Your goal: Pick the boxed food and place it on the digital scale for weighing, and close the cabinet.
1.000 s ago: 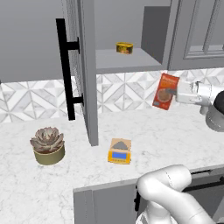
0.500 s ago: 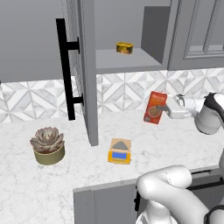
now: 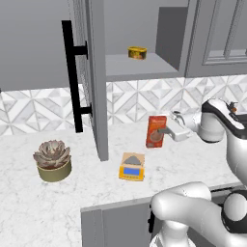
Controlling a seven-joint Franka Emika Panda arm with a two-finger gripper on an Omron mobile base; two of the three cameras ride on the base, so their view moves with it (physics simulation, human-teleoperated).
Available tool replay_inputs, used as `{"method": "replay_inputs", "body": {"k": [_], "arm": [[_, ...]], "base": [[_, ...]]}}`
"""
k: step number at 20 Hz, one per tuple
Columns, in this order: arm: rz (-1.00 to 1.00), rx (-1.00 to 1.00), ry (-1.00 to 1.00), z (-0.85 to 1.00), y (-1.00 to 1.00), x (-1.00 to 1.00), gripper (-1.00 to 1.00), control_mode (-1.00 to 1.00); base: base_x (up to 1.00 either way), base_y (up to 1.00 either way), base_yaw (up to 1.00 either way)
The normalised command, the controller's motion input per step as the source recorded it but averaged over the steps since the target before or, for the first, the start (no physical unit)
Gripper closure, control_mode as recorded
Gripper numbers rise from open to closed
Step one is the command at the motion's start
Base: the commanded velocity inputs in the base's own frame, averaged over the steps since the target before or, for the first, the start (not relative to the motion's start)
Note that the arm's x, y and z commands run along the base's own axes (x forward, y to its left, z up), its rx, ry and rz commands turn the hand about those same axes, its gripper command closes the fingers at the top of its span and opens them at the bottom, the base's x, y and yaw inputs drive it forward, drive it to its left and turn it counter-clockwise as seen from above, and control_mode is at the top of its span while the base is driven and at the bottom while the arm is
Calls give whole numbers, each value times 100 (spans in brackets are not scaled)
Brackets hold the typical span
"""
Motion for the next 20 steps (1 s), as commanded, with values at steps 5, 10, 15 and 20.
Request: {"method": "replay_inputs", "body": {"k": [5,10,15,20], "arm": [[1,-4,-10,-35,34,0,100,-100],[-1,0,-27,-31,29,0,100,-100],[0,0,5,-15,6,0,100,-100],[0,0,11,-25,0,0,100,-100]], "base": [[0,0,0],[0,0,0],[0,0,0],[0,0,0]]}}
